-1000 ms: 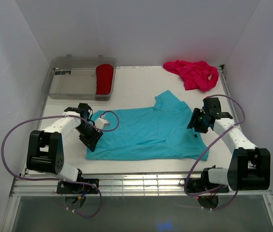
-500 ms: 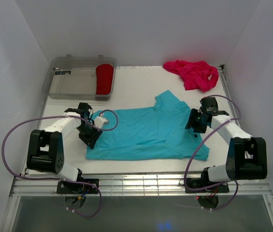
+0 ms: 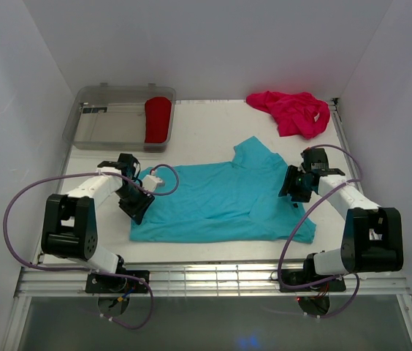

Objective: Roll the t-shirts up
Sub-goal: Fold the T-shirt at the center of the board.

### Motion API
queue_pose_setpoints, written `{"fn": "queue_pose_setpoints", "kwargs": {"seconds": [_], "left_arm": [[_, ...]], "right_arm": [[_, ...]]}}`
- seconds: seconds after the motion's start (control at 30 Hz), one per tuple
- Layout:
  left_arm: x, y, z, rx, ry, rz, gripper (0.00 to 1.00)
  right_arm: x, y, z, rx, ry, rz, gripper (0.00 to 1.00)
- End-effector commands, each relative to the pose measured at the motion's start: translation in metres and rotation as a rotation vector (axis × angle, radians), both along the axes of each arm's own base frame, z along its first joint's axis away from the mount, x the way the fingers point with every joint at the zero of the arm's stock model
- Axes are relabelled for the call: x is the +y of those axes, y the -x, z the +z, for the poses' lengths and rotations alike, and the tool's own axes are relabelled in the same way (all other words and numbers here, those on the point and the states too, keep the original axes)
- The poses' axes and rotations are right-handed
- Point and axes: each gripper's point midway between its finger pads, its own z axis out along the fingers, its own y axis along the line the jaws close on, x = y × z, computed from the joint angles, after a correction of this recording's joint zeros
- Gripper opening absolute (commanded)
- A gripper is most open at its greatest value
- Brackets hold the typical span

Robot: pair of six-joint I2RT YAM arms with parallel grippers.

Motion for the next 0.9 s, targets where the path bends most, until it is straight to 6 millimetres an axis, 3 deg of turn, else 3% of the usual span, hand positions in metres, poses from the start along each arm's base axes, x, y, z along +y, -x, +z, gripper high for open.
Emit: {"fn": "queue_pose_setpoints", "kwargs": {"seconds": [0.0, 0.27, 0.43, 0.47, 0.57, 0.67, 0.87], "left_arm": [[-0.007, 0.01, 0.003, 0.036, 0.045, -0.021, 0.47], [0.009, 0.001, -0.01, -0.009, -0.047, -0.017, 0.48], [0.006, -0.001, -0.012, 0.0, -0.031, -0.014, 0.46], [0.005, 0.001, -0.013, 0.005, -0.028, -0.013, 0.44], [0.005, 0.0, -0.012, 0.001, -0.026, -0.01, 0.25], [0.004, 0.0, -0.006, -0.009, -0.022, -0.013, 0.01], [0.003, -0.008, 0.009, -0.052, -0.016, -0.003, 0.0]], "right_arm": [[0.002, -0.004, 0.006, -0.045, -0.002, 0.012, 0.57], [0.001, -0.002, 0.011, -0.056, 0.003, 0.009, 0.57], [-0.001, 0.002, 0.011, -0.059, 0.011, 0.006, 0.56], [-0.001, 0.002, 0.011, -0.06, 0.011, 0.006, 0.56], [-0.002, 0.003, 0.011, -0.058, 0.012, 0.004, 0.55], [-0.001, 0.003, 0.012, -0.059, 0.01, 0.0, 0.55], [0.002, 0.0, 0.014, -0.075, -0.01, 0.012, 0.54]]}}
